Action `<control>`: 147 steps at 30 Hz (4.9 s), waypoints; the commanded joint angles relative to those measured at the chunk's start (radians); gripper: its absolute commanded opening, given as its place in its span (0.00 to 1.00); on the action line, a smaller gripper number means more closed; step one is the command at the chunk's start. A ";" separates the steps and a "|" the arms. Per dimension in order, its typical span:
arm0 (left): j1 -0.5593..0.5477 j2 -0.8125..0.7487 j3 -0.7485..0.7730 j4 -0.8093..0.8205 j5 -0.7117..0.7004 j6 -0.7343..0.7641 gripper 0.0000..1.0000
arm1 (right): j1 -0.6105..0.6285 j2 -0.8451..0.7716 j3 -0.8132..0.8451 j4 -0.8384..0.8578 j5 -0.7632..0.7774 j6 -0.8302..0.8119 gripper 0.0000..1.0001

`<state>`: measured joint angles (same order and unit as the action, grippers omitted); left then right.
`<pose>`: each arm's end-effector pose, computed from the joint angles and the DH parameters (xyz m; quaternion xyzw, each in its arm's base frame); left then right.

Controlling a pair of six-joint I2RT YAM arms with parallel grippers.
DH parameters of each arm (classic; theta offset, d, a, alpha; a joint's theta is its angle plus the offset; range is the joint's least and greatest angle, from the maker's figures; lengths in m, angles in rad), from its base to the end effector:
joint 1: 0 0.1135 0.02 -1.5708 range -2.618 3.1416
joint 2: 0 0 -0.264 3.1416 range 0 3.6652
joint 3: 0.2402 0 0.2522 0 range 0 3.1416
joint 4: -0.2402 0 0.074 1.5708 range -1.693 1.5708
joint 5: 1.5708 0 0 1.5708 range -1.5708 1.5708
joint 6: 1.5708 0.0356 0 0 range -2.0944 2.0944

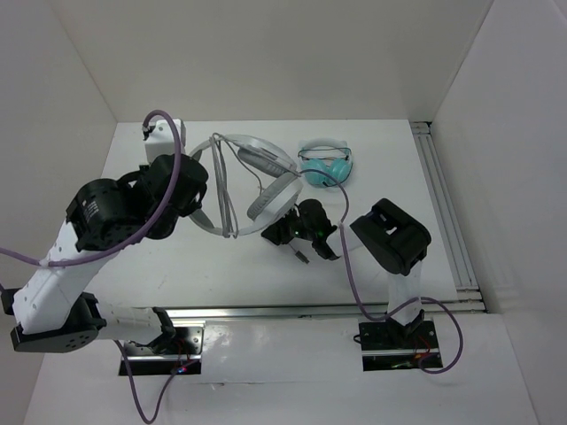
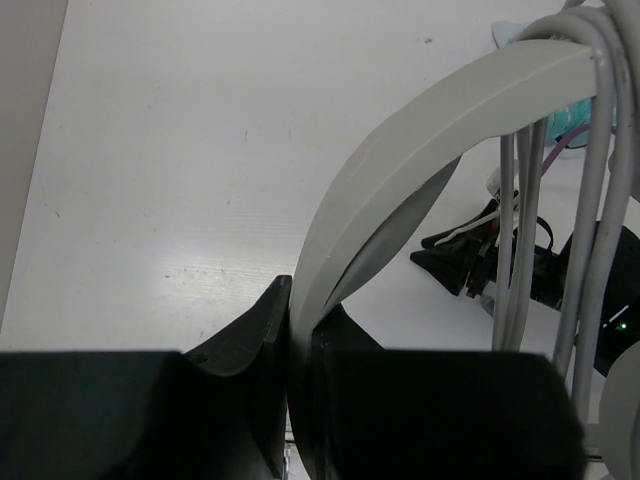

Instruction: Wrap the headphones

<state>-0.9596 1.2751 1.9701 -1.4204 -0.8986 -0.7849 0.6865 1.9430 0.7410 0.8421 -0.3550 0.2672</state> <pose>0.1174 -0.1189 0.5052 -0.1058 0.8339 -0.0282 0.5410 0.2712 0.2382 0.1147 -0.2667 0.7707 0.3861 0.4311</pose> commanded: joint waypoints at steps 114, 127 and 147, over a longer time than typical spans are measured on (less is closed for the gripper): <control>-0.205 -0.080 -0.538 0.385 0.219 0.382 0.00 | 0.137 -0.900 0.216 -0.838 0.490 -0.476 0.21; -0.205 -0.099 -0.387 0.290 0.104 0.326 0.00 | 0.072 -0.929 0.057 -0.664 0.377 -0.384 0.07; -0.205 -0.273 -0.645 0.793 0.092 0.522 0.00 | 0.004 -0.926 0.075 -0.693 -0.072 -0.318 0.36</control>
<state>-1.1606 0.9943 1.3163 -0.8490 -0.7986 -0.2604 0.6960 1.0397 0.7742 0.1658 -0.4553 -0.0490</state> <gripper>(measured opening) 0.209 0.320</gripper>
